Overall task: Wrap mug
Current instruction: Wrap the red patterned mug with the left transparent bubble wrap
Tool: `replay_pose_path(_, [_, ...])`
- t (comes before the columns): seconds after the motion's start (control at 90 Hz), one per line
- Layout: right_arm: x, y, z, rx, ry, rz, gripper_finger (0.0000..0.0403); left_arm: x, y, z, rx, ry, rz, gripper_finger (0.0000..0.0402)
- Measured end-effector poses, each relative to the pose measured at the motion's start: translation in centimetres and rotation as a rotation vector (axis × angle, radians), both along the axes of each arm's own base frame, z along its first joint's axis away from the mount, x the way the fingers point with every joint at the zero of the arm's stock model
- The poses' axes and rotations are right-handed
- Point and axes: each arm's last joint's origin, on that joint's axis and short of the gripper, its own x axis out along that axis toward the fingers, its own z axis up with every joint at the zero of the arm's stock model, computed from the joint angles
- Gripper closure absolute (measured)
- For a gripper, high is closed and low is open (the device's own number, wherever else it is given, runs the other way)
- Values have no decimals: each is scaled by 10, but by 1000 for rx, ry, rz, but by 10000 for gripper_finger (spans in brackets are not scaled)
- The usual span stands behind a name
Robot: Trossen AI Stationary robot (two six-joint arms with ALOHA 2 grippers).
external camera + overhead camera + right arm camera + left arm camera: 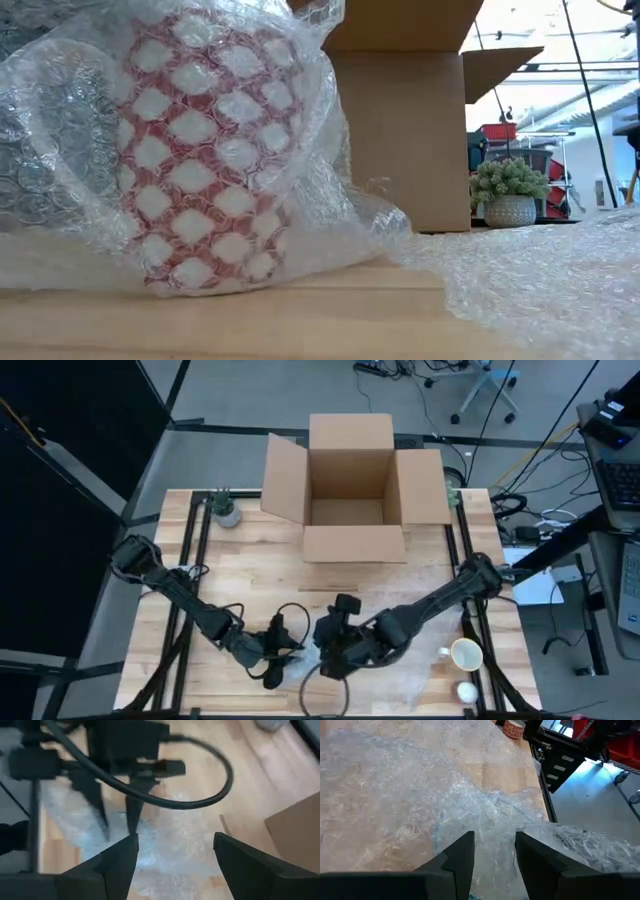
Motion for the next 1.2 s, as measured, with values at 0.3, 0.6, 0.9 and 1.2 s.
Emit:
replay_pose_path(0.3, [5, -36, -26, -101, 241, -45, 158, 0, -1, 1, -14, -9, -10, 272])
replay_pose_path(0.6, [10, -75, -38, -216, 310, -95, 158, 0, -1, 1, -15, -8, -13, 272])
replay_pose_path(0.9, [12, -46, -58, -26, 270, 60, 158, 0, -1, 1, -15, -9, -15, 272])
replay_pose_path(1.2, [9, -4, -41, 71, 119, 187, 158, 0, -1, 1, -15, -8, -15, 272])
